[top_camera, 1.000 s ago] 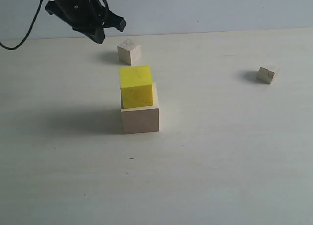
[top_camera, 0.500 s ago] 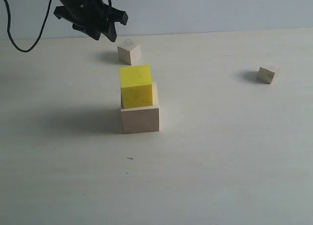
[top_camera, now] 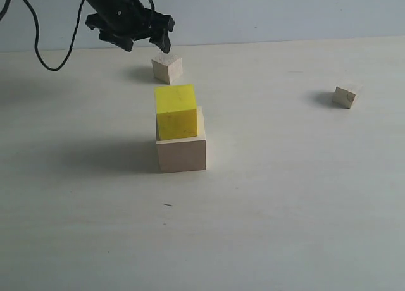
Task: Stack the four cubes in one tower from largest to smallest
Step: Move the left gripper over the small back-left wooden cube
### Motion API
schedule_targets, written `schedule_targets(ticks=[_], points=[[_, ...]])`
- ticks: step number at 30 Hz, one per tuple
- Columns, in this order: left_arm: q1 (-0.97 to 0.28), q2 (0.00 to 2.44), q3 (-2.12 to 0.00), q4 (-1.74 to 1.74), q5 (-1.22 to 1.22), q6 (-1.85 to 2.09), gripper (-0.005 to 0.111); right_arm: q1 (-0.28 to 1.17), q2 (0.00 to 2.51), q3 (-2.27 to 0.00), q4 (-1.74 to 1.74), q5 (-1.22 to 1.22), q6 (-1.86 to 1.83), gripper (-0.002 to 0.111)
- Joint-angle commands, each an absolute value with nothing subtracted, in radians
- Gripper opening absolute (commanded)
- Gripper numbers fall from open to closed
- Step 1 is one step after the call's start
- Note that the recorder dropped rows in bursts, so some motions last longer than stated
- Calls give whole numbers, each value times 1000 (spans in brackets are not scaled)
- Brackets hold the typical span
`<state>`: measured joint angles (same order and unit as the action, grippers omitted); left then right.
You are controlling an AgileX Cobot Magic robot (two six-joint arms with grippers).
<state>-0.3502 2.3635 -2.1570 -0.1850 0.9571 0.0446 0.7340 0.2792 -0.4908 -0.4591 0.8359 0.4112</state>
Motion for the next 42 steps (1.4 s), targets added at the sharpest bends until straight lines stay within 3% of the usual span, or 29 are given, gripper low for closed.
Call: schedule_targets(ticks=[1, 12, 42], points=[[-346, 2399, -2239, -197, 939, 64, 80, 732, 275, -486, -459, 816, 411, 0], [-346, 2506, -2353, -205, 910, 136, 80, 732, 275, -466, -455, 787, 400, 0], [-331, 2595, -2353, -317, 750, 291, 79, 732, 275, -456, -449, 764, 385, 0]])
